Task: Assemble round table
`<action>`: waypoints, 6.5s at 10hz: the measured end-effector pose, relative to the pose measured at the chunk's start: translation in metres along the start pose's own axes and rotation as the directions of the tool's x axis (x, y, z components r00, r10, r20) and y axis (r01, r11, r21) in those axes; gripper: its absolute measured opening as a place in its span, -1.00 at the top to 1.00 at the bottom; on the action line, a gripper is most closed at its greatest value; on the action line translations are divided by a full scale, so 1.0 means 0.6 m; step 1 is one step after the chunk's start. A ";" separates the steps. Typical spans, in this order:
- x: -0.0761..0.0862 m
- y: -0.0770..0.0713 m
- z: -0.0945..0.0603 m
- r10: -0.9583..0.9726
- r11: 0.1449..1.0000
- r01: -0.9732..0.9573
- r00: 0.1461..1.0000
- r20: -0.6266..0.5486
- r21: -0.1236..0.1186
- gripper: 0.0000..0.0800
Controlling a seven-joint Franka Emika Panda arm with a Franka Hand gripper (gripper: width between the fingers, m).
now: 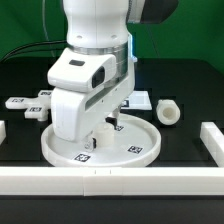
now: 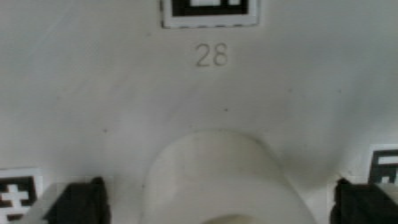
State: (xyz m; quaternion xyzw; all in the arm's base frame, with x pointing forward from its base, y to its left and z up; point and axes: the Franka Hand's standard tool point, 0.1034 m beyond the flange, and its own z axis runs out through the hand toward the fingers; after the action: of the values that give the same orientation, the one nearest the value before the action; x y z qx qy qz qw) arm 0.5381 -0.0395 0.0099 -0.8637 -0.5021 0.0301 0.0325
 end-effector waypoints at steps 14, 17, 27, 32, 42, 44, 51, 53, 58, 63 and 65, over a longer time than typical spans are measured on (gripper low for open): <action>0.088 -0.001 -0.001 -0.031 0.999 0.030 0.999 -0.024 -0.027 -0.03; 0.114 -0.015 -0.001 -0.003 1.000 0.002 1.000 -0.019 -0.018 -0.03; 0.133 -0.025 0.000 0.044 0.999 -0.044 0.999 -0.010 -0.026 -0.59; 0.107 -0.046 -0.052 0.146 0.989 -0.146 0.989 -0.004 -0.036 -0.62; 0.121 -0.116 -0.085 0.702 0.711 -0.703 0.711 -0.029 -0.016 -0.62; 0.132 -0.147 -0.072 0.828 0.560 -0.828 0.560 -0.009 0.008 -0.62; 0.125 -0.182 -0.059 0.899 0.411 -0.911 0.411 0.155 0.033 -0.62; 0.126 -0.201 -0.059 0.860 0.374 -0.927 0.362 0.359 0.038 -0.62; 0.119 -0.214 -0.044 0.707 0.388 -0.921 0.314 0.633 0.024 -0.62; 0.125 -0.218 -0.001 0.528 0.406 -0.914 0.251 0.812 0.019 -0.62; 0.126 -0.216 0.010 0.530 0.407 -0.913 0.253 0.809 0.019 -0.62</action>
Offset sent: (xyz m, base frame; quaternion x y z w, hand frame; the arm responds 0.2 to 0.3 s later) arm 0.0000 0.0000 0.0000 0.0000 0.0000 0.0000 1.0000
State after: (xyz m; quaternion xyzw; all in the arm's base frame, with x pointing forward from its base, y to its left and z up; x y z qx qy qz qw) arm 0.4630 0.0904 0.0136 -0.8695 0.0351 0.4910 0.0406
